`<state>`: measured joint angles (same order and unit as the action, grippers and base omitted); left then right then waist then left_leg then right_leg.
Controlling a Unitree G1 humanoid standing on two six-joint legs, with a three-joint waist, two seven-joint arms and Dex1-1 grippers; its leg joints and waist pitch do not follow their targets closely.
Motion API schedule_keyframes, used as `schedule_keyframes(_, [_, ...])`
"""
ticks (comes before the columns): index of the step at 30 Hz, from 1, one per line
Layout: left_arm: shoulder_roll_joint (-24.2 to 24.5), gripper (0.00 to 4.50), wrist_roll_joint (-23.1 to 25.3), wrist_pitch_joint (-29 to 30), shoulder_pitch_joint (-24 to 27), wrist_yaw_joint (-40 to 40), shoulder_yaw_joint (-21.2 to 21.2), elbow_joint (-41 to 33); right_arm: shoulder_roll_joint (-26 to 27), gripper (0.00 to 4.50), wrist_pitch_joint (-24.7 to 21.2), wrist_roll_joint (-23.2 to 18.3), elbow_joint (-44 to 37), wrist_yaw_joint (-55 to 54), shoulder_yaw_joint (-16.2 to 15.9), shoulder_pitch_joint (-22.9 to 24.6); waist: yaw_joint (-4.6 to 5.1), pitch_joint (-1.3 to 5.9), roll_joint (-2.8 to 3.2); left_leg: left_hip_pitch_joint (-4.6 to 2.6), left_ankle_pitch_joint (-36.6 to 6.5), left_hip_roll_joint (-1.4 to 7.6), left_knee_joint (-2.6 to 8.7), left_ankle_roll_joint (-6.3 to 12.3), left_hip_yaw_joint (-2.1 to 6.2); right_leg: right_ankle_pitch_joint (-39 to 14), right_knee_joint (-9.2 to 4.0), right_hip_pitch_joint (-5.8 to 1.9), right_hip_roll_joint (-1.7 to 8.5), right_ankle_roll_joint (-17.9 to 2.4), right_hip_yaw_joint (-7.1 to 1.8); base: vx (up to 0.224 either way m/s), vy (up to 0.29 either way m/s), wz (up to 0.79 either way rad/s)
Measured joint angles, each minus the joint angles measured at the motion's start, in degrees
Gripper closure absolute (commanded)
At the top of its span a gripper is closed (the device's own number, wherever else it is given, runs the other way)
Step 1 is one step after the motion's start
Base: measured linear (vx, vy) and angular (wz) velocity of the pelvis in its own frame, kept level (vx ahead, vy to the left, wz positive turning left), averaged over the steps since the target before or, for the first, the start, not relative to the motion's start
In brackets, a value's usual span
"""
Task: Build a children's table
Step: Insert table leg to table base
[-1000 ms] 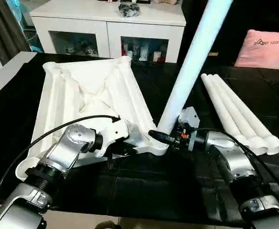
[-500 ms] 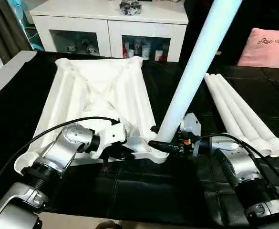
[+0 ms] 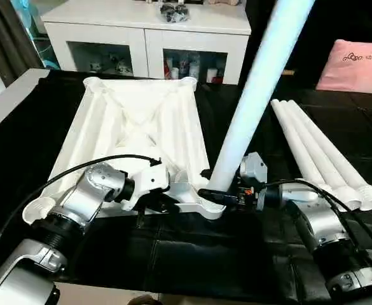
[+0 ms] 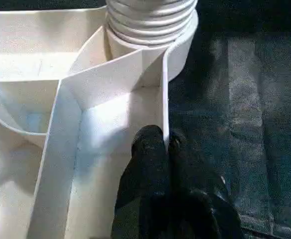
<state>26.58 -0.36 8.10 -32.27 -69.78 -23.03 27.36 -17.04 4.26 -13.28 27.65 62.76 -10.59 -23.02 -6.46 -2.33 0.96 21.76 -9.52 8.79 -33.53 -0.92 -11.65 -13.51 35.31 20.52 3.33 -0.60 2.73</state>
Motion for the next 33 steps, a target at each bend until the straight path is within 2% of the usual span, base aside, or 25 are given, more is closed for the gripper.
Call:
schedule_keyframes(3, [-1.2,4.50,0.1,3.3,-0.1,3.9,1.0,0.0,1.5,2.57,-0.1,1.2,1.0,-6.4,0.4,-0.5,0.47,-0.05,0.09,-0.16,0.0,0.00,0.01,0.00,0.00,0.0,-0.06,0.03,0.01,0.0,0.00,0.000,0.000,0.00])
schedule_keyframes(5, [-4.7,4.50,0.1,9.6,-0.1,11.0,3.5,-0.3,4.1,2.57,-1.1,3.8,3.8,-15.7,1.7,-2.9,1.33,-0.17,0.21,-0.22,0.0,0.00,-0.01,0.00,0.00,0.0,-0.09,0.28,0.09,0.0,0.01,-0.054,0.019,-0.16])
schedule_keyframes(7, [-6.5,4.50,-0.1,13.0,-0.1,14.0,4.1,-1.4,4.9,2.57,-1.7,4.5,4.9,-20.1,2.2,-3.8,1.72,-0.23,0.25,-0.20,0.0,0.00,0.01,0.00,0.12,0.0,-0.32,0.35,0.12,0.0,0.07,-0.031,0.030,-0.25])
schedule_keyframes(8, [-8.4,4.50,-0.3,17.5,0.8,17.6,5.9,-3.6,6.7,2.57,-2.2,4.5,6.6,-24.2,3.5,-4.9,2.03,-0.25,0.27,-0.15,0.0,0.00,0.00,0.00,0.18,0.0,-0.35,0.39,0.15,0.0,0.11,-0.014,0.032,-0.27])
schedule_keyframes(10, [-10.3,4.50,-0.5,22.1,1.4,21.5,7.5,-6.1,8.5,2.57,-2.9,4.5,8.5,-28.7,4.5,-6.5,2.65,-0.33,0.35,0.17,0.0,0.00,0.00,0.00,0.31,0.0,-0.44,0.76,0.17,0.0,0.24,-0.005,0.011,-0.11])
schedule_keyframes(13, [-14.0,4.50,-0.2,28.4,3.6,28.2,9.5,-11.7,11.5,2.57,-3.0,4.4,12.0,-35.7,5.8,-9.4,3.56,-0.39,0.19,0.34,0.0,0.00,-0.12,0.00,0.22,0.8,-0.38,1.13,0.20,-0.8,0.19,0.000,0.000,0.00])
schedule_keyframes(15, [-15.5,4.50,0.1,30.9,4.5,31.0,9.8,-14.1,12.4,2.57,-3.1,4.4,13.7,-38.6,5.8,-11.0,3.75,-0.40,0.14,0.40,0.0,0.00,-0.06,0.00,0.27,0.9,-0.41,1.32,0.20,-0.9,0.23,0.000,0.000,0.00])
schedule_keyframes(27, [-15.9,4.50,1.8,30.7,4.9,33.8,9.2,-15.8,14.0,2.57,-4.1,4.4,17.0,-40.8,6.8,-14.1,3.59,-0.33,-0.03,0.24,-0.2,0.32,0.45,-0.08,0.34,1.3,-0.40,1.42,0.07,-0.7,0.72,0.000,0.000,0.00])
schedule_keyframes(33, [-15.0,4.50,2.3,33.0,4.9,34.7,8.1,-17.8,14.2,2.57,-4.1,4.5,18.6,-40.5,6.1,-15.4,4.17,-0.34,-0.06,0.23,-0.2,0.32,0.42,-0.09,0.34,1.3,-0.42,1.43,0.08,-0.7,0.72,0.000,0.000,0.00])
